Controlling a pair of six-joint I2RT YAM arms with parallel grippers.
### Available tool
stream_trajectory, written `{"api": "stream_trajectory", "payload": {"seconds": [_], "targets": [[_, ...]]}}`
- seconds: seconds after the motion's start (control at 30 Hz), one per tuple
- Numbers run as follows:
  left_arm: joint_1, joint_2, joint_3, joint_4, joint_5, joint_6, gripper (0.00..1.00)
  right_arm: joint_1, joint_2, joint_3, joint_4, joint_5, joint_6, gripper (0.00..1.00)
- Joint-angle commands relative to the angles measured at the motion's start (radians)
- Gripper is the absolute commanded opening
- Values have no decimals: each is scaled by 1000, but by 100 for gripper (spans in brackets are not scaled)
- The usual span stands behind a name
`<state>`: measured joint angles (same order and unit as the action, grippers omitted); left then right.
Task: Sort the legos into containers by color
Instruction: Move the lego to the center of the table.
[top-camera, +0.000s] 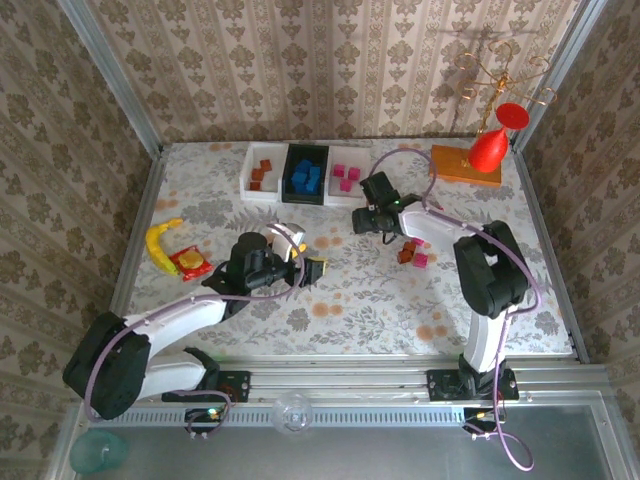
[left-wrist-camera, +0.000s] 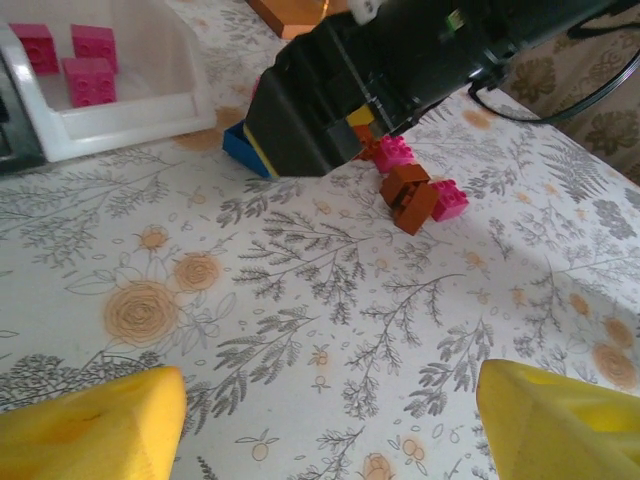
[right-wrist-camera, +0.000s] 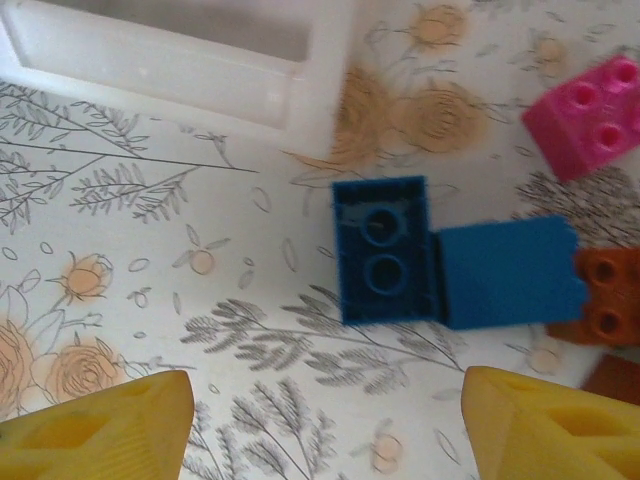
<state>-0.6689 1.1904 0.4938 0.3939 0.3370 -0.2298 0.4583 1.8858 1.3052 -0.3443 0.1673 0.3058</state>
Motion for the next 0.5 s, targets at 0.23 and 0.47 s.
{"api": "stream_trajectory", "payload": {"seconds": [0.23,0.47], "targets": [[-1,-47,12,-29,-55,52,78,-4,157,171,-27,15,-57,66],[-1,-60,12,-43,-61,61,78,-24,198,199,-29,19,-55,65]]}}
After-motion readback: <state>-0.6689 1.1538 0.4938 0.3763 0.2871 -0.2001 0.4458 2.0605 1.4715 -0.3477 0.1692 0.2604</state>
